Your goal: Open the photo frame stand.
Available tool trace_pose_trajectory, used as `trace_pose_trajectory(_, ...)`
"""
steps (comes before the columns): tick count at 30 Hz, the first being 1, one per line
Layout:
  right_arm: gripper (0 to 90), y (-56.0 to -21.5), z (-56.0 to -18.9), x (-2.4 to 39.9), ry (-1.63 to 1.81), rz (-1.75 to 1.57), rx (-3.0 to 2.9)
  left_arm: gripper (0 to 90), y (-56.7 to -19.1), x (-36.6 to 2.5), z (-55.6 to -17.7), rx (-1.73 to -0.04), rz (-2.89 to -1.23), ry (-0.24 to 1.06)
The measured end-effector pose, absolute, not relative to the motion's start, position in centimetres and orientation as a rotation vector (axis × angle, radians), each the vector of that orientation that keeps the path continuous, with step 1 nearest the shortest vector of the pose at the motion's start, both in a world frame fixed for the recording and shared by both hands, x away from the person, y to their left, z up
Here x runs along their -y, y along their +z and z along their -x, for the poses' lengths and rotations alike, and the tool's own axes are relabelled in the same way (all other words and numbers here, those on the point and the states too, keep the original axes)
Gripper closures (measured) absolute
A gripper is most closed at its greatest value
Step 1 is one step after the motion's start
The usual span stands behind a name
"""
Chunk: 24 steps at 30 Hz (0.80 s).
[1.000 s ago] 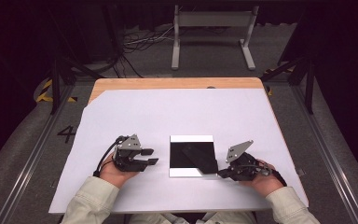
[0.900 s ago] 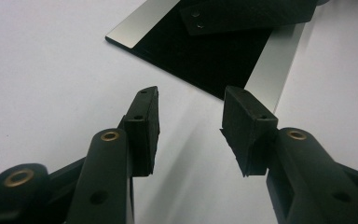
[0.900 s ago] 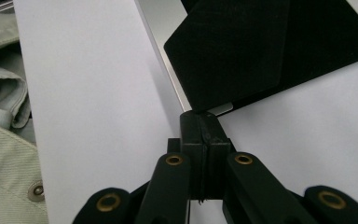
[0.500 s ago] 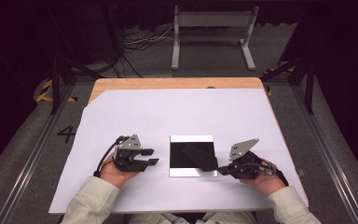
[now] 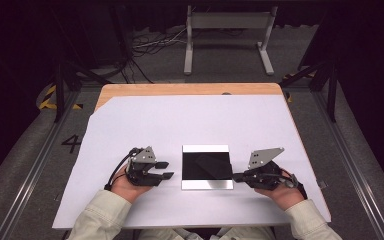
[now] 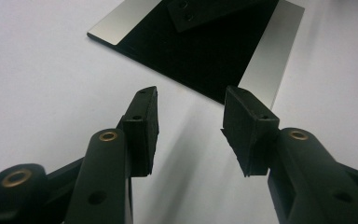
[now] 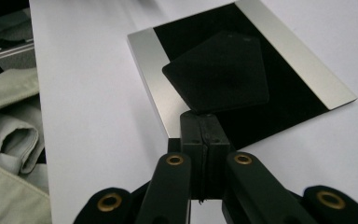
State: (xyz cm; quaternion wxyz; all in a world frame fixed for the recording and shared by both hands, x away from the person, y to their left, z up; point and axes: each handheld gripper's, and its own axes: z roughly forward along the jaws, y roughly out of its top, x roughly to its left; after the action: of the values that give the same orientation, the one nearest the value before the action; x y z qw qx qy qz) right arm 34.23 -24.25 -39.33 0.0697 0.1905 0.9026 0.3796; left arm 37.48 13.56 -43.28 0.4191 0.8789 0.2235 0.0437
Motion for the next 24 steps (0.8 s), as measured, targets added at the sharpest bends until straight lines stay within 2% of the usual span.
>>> trace_pose_trajectory(24, 90.0, -39.04, -34.18, 23.97, 1.325, -0.622, -2.568, 55.4, -43.66, -13.5, -37.67, -0.576, -2.202, 0.088)
